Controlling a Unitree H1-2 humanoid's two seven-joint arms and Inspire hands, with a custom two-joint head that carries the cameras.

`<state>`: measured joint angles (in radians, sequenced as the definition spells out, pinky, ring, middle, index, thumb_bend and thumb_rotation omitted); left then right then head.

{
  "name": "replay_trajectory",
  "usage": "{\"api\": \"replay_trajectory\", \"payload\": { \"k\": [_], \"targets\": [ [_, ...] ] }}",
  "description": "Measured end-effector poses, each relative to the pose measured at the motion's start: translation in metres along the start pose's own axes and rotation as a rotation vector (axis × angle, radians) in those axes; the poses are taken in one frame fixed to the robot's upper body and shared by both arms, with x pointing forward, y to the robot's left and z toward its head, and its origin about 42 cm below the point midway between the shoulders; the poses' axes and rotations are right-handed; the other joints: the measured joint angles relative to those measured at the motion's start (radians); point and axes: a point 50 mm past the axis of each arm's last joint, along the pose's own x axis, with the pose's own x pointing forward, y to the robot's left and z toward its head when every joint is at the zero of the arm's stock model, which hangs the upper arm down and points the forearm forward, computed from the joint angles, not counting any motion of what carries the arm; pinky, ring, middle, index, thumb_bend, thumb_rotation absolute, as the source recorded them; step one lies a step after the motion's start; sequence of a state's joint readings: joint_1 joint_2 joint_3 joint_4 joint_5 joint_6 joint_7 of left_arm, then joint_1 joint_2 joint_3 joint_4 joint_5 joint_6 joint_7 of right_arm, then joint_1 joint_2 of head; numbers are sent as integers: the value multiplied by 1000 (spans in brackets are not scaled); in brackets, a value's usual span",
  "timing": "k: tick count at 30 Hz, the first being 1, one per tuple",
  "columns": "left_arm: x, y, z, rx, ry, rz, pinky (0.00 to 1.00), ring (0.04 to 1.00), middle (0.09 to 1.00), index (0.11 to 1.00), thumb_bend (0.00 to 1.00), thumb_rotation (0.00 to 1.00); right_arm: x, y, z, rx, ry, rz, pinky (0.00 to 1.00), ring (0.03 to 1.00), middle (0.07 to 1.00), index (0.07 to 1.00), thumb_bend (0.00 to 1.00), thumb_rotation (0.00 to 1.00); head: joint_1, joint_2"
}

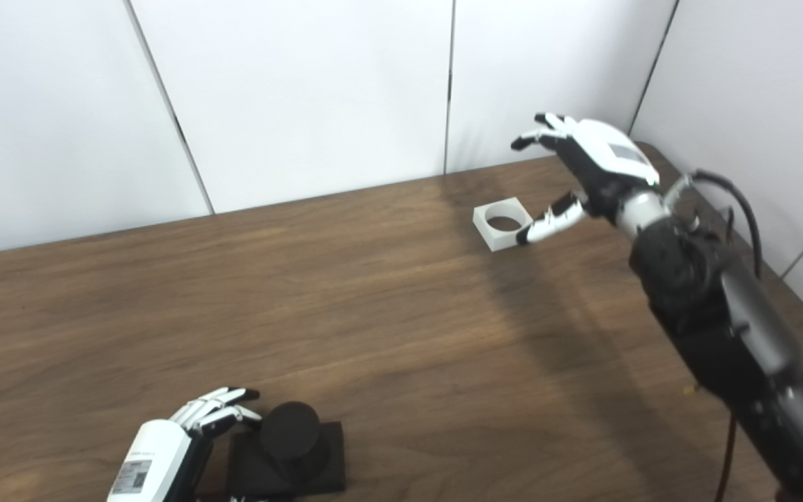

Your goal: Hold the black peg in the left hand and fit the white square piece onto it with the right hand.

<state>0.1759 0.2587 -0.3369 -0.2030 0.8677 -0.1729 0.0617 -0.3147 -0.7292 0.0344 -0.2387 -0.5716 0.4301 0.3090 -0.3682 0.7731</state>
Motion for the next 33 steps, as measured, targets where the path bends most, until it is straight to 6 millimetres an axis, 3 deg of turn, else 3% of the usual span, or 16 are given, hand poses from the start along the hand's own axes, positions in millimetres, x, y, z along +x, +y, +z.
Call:
{"api": "replay_trajectory", "payload": {
  "k": [4, 15, 33],
  "targets": [
    [0, 1, 0, -1, 1, 1, 779, 826, 792, 487, 517, 44, 18, -6, 4, -116, -21, 25, 1000, 1000, 957, 769, 948, 111, 11, 5],
    [-2, 0, 2, -1, 6, -4, 778, 823, 789, 487, 518, 44, 54, 6, 12, -272, -1, 228, 1000, 1000, 968, 819, 997, 147, 32, 12],
    [0, 0, 5, 0, 10, -3, 775, 829, 793, 488, 517, 45, 78, 49, -4, -319, 63, 367, 1000, 1000, 968, 835, 997, 169, 52, 6]
  ]
}}
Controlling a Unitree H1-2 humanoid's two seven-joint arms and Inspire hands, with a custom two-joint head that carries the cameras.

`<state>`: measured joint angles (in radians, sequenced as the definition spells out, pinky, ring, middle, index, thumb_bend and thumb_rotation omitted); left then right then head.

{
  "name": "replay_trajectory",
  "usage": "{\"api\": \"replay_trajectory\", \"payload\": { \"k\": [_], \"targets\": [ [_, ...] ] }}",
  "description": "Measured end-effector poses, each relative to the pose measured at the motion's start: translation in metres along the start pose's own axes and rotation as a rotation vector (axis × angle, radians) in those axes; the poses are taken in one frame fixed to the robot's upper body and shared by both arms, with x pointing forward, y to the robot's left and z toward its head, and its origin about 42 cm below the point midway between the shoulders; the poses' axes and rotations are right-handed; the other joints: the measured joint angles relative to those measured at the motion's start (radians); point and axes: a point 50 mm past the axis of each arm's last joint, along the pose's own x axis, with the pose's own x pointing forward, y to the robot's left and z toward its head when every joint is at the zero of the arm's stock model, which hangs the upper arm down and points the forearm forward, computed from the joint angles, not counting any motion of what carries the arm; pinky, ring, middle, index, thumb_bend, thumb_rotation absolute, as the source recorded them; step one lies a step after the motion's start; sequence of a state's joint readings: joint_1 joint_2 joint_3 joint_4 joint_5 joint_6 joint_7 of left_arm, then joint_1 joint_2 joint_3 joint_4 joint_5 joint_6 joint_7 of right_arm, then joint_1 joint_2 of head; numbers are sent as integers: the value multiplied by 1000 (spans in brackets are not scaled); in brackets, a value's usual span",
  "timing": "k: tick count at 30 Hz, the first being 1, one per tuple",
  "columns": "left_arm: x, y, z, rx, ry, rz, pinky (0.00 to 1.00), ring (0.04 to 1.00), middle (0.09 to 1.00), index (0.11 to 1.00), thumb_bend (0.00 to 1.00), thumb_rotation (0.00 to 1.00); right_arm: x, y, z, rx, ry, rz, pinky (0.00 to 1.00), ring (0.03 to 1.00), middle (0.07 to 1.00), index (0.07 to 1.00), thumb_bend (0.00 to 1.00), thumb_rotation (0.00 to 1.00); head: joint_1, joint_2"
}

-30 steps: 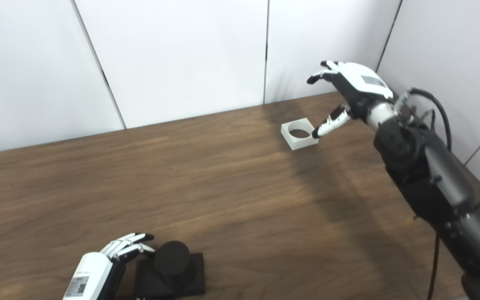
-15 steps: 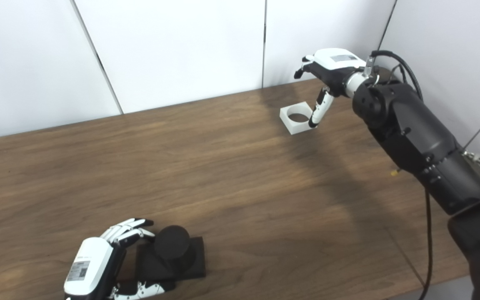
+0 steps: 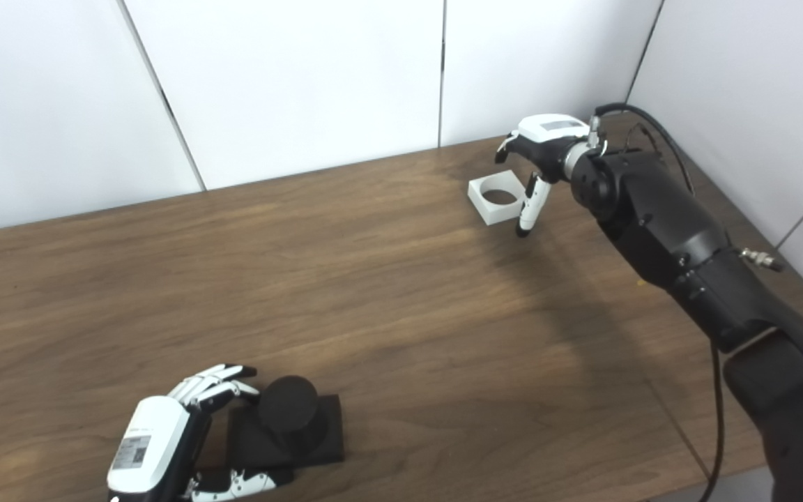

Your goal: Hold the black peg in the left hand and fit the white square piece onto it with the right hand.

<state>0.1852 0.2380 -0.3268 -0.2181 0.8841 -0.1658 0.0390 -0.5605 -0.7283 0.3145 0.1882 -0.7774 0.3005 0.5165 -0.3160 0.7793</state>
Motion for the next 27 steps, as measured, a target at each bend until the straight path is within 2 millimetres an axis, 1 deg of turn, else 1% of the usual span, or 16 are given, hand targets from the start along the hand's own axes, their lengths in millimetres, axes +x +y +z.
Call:
{"api": "replay_trajectory", "payload": {
  "k": [8, 13, 15, 27],
  "targets": [
    [1, 0, 2, -3, 6, 1, 782, 833, 794, 488, 517, 45, 12, 4, 2, 10, -9, -20, 1000, 1000, 968, 845, 978, 181, 6, 0],
    [1, -1, 3, -4, 8, 2, 778, 830, 791, 488, 517, 45, 13, 3, 3, 9, -10, -47, 1000, 1000, 969, 852, 958, 193, 9, 2],
    [1, -1, 3, -4, 10, 3, 779, 830, 791, 487, 517, 45, 13, 3, 4, 6, -12, -48, 1000, 1000, 964, 840, 956, 192, 11, 3],
    [1, 1, 6, -5, 22, 1, 785, 831, 790, 487, 517, 45, 17, 3, 3, 4, -2, -46, 1000, 1000, 950, 806, 942, 162, 17, 9]
  ]
}}
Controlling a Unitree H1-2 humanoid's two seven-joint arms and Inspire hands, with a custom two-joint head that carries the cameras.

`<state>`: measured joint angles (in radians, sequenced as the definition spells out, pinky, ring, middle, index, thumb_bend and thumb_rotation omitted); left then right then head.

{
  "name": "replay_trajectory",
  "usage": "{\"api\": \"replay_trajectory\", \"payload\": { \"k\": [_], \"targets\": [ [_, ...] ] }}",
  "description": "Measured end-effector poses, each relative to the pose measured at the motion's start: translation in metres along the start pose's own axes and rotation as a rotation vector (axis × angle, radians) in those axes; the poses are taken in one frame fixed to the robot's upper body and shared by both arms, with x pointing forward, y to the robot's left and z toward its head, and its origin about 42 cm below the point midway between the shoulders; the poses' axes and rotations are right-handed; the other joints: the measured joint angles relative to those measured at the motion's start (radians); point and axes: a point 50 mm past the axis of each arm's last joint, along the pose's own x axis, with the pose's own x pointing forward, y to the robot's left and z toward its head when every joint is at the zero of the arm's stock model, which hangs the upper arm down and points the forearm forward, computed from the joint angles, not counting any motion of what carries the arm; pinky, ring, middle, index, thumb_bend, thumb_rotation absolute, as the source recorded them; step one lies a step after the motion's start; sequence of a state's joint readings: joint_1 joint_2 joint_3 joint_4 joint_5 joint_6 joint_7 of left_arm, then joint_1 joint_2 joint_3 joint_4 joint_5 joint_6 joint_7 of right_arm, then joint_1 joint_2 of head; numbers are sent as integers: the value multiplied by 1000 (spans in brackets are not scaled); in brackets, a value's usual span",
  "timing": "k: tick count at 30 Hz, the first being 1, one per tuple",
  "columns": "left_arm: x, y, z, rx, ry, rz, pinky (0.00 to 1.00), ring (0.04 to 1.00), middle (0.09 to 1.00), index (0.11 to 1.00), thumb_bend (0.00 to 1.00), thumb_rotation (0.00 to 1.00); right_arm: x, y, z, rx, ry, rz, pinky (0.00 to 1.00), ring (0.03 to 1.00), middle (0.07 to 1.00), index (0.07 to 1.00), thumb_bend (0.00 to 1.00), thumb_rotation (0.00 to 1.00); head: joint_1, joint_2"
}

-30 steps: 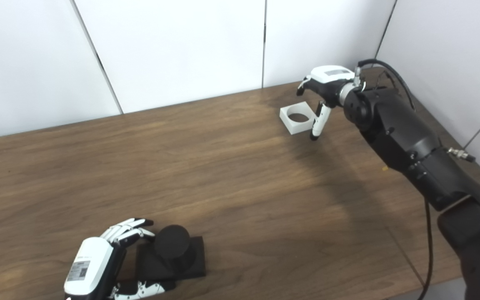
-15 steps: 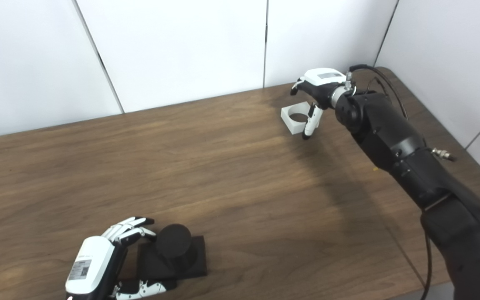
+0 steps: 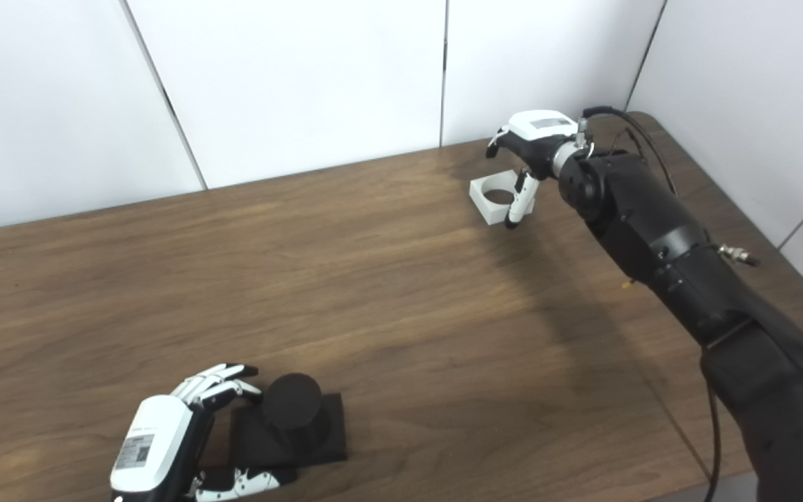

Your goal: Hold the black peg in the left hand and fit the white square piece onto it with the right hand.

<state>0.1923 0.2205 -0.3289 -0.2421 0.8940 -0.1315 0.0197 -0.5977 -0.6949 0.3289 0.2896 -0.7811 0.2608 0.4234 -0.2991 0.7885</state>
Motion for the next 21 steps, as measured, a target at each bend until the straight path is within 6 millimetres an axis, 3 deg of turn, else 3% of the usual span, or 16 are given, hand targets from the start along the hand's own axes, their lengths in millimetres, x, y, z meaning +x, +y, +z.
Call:
{"api": "replay_trajectory", "payload": {
  "k": [21],
  "targets": [
    [2, 1, 4, -26, 7, 1, 771, 837, 797, 487, 517, 44, 5, 7, -5, -23, 26, 15, 1000, 996, 924, 801, 871, 220, 12, 5]
  ]
}}
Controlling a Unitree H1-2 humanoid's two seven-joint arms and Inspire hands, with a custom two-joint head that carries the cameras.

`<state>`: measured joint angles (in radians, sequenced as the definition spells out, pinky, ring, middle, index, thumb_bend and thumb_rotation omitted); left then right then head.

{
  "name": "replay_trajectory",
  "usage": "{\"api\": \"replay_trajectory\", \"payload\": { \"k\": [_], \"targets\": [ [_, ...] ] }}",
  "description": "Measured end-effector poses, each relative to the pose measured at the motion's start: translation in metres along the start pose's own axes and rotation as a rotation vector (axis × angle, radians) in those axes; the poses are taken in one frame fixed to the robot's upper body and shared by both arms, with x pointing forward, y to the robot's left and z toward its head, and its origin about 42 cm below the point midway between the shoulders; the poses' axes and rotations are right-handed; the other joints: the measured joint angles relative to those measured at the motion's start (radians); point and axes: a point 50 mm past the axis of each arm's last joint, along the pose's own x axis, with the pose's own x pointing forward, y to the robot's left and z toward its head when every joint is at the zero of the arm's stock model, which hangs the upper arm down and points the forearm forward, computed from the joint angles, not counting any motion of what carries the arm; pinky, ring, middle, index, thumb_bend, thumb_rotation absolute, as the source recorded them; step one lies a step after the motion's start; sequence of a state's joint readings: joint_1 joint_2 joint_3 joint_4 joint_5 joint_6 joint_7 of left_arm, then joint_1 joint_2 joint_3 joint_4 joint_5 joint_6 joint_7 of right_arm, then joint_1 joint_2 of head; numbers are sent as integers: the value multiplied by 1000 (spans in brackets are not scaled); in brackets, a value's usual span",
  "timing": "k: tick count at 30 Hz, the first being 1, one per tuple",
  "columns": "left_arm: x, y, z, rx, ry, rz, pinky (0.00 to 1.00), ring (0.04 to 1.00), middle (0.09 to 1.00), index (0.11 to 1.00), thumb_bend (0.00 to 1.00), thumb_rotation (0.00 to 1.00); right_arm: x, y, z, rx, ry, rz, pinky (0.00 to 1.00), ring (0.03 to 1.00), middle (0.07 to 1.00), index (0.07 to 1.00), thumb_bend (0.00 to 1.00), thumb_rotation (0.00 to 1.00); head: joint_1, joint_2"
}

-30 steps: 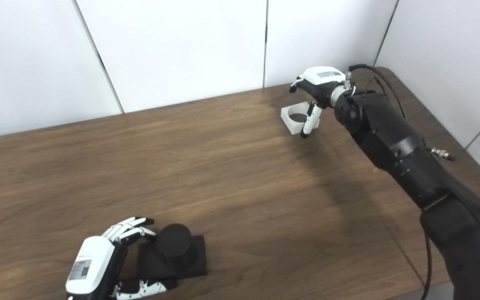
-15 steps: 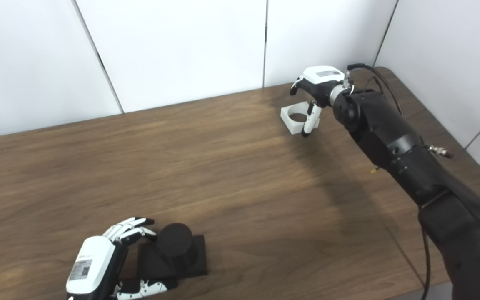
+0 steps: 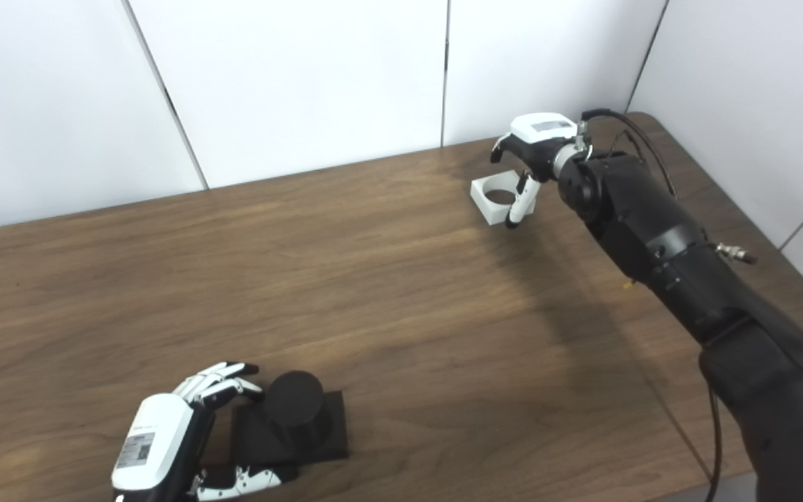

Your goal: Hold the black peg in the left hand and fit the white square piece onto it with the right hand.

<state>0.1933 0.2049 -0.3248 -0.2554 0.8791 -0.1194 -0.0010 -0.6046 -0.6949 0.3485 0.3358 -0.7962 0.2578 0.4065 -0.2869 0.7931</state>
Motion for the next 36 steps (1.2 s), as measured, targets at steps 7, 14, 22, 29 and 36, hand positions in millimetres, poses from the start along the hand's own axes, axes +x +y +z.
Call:
{"api": "replay_trajectory", "payload": {
  "k": [7, 14, 22, 29, 36],
  "targets": [
    [1, 2, 2, -10, 16, 3, 763, 839, 799, 488, 517, 45, 2, 5, -3, -8, 6, 11, 994, 989, 914, 790, 876, 222, 3, 3],
    [1, 3, 4, -10, 18, -1, 771, 838, 797, 488, 517, 44, 3, 7, -1, -22, -5, 18, 999, 988, 903, 768, 854, 251, 9, 6],
    [2, 4, 6, -16, 20, -3, 764, 836, 795, 488, 517, 44, 3, 8, 0, -28, -12, 18, 980, 972, 883, 740, 857, 246, 14, 9],
    [2, 4, 6, -15, 21, -4, 767, 836, 797, 488, 517, 44, 3, 8, 1, -38, -26, 15, 977, 962, 876, 711, 833, 240, 18, 12],
    [2, 4, 7, -17, 25, -4, 762, 835, 795, 488, 517, 44, 2, 8, 0, -35, -52, -5, 945, 924, 822, 495, 541, 143, 18, 14]
  ]
}}
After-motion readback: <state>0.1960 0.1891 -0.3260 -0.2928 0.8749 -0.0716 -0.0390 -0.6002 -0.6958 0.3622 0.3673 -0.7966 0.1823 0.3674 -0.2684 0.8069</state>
